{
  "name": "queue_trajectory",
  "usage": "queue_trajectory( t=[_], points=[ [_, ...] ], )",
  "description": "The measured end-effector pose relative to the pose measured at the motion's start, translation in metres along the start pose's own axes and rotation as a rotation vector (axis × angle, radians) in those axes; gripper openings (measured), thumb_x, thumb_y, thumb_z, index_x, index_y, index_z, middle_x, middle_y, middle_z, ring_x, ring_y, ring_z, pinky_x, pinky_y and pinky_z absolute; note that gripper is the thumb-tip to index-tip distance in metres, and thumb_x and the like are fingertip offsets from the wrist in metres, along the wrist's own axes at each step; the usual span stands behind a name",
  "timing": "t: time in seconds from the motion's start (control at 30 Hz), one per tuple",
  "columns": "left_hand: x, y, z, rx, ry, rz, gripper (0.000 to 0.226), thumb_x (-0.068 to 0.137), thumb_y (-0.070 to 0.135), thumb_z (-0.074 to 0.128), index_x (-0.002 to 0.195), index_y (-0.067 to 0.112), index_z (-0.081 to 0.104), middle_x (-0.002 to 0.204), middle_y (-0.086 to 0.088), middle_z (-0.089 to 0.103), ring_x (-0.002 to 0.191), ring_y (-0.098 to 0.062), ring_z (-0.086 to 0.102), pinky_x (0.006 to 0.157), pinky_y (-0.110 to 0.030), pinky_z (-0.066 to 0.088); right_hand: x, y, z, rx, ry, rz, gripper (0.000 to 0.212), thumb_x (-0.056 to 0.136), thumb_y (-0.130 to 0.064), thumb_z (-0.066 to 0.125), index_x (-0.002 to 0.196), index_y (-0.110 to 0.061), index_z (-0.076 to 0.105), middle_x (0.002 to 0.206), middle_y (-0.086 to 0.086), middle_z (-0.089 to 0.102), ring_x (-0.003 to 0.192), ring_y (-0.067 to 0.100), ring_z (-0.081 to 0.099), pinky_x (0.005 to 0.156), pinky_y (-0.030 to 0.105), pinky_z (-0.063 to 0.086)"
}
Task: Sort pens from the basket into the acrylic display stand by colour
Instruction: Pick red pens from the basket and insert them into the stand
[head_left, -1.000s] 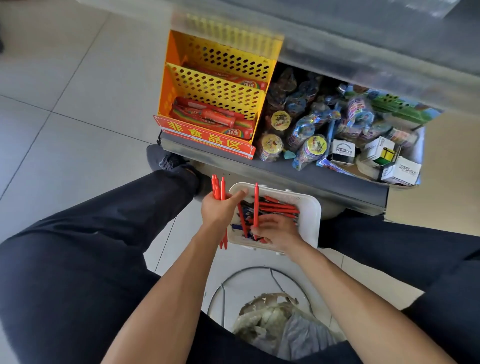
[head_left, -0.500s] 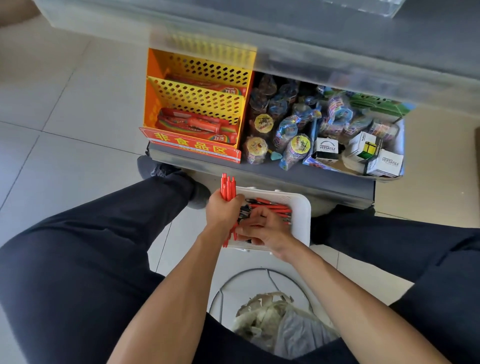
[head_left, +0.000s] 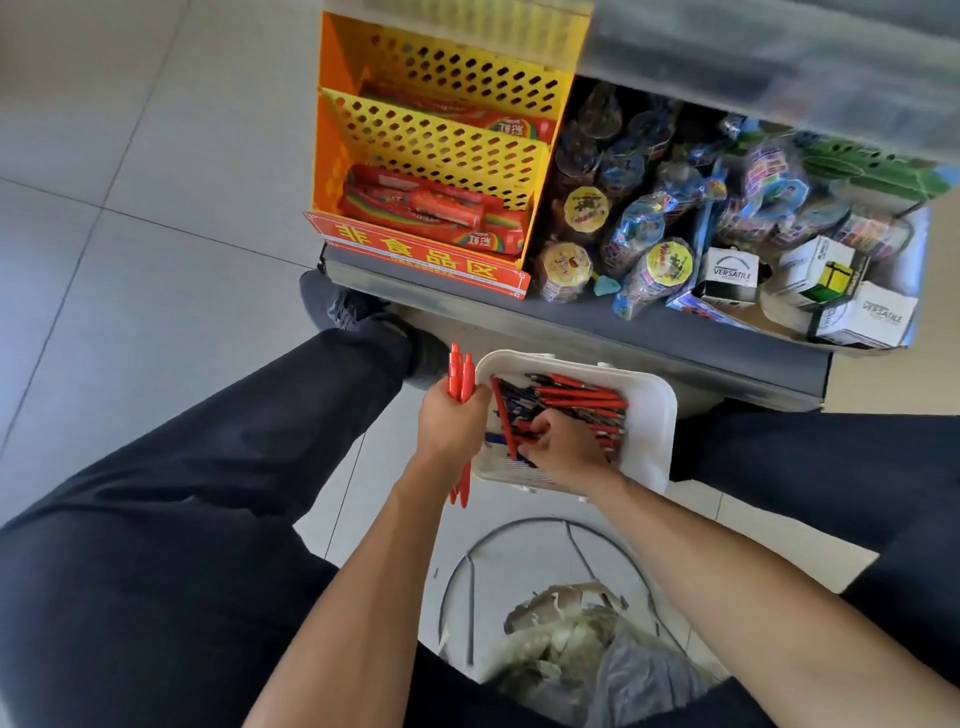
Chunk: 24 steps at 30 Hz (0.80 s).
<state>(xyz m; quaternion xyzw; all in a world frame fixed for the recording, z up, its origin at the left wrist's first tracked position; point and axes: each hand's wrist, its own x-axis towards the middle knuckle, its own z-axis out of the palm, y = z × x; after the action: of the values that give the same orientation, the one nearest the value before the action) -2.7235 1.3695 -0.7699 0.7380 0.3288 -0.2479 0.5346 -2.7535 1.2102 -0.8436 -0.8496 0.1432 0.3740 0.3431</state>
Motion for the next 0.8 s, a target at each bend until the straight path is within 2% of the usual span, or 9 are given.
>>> queue_trajectory(
  t=[0.17, 0.33, 0.43, 0.67, 0.8],
  points=[
    [0.002, -0.005, -0.013, -0.065, 0.012, -0.047, 0.033, 0.095, 0.033, 0.065, 0.081, 0.005, 0.056, 0.064, -0.006, 0.049, 0.058, -0.021, 0.047, 0.059, -0.034, 0.047, 0.02, -0.014, 0.019, -0.085, -0.025, -0.031, 0.027, 0.083, -0.031, 0.078, 0.098, -0.016, 0.063, 0.094, 0.0, 0.068, 0.087, 0.022, 0.063, 0.077, 0.035, 0.052],
    [0.002, -0.014, -0.027, -0.091, -0.009, -0.05, 0.033, 0.097, 0.036, 0.065, 0.079, 0.011, 0.052, 0.063, -0.006, 0.048, 0.051, -0.016, 0.046, 0.053, -0.03, 0.049, 0.033, -0.019, 0.031, -0.207, -0.005, 0.052, 0.025, 0.082, -0.041, 0.075, 0.095, -0.021, 0.067, 0.094, 0.0, 0.07, 0.091, 0.027, 0.066, 0.078, 0.034, 0.054],
    [0.001, -0.022, -0.033, -0.126, -0.037, -0.048, 0.036, 0.096, 0.038, 0.066, 0.076, 0.013, 0.049, 0.06, -0.004, 0.046, 0.049, -0.015, 0.044, 0.053, -0.029, 0.047, 0.039, -0.017, 0.034, -0.277, -0.032, 0.105, 0.018, 0.078, -0.036, 0.071, 0.091, -0.023, 0.07, 0.094, -0.001, 0.073, 0.095, 0.028, 0.07, 0.08, 0.036, 0.057],
    [0.003, -0.027, -0.034, -0.155, -0.074, -0.034, 0.034, 0.095, 0.039, 0.067, 0.08, 0.012, 0.051, 0.062, -0.006, 0.046, 0.049, -0.015, 0.042, 0.052, -0.03, 0.046, 0.04, -0.012, 0.035, -0.232, -0.032, 0.144, 0.012, 0.076, -0.028, 0.074, 0.087, -0.022, 0.072, 0.091, -0.001, 0.073, 0.091, 0.026, 0.069, 0.08, 0.033, 0.056],
    [0.003, -0.024, -0.034, -0.16, -0.076, -0.02, 0.034, 0.095, 0.038, 0.068, 0.082, 0.011, 0.05, 0.064, -0.007, 0.045, 0.051, -0.016, 0.043, 0.053, -0.032, 0.047, 0.044, -0.01, 0.041, -0.087, -0.094, 0.117, 0.006, 0.079, -0.019, 0.074, 0.085, -0.02, 0.074, 0.089, 0.001, 0.074, 0.091, 0.025, 0.069, 0.082, 0.031, 0.053]
  ],
)
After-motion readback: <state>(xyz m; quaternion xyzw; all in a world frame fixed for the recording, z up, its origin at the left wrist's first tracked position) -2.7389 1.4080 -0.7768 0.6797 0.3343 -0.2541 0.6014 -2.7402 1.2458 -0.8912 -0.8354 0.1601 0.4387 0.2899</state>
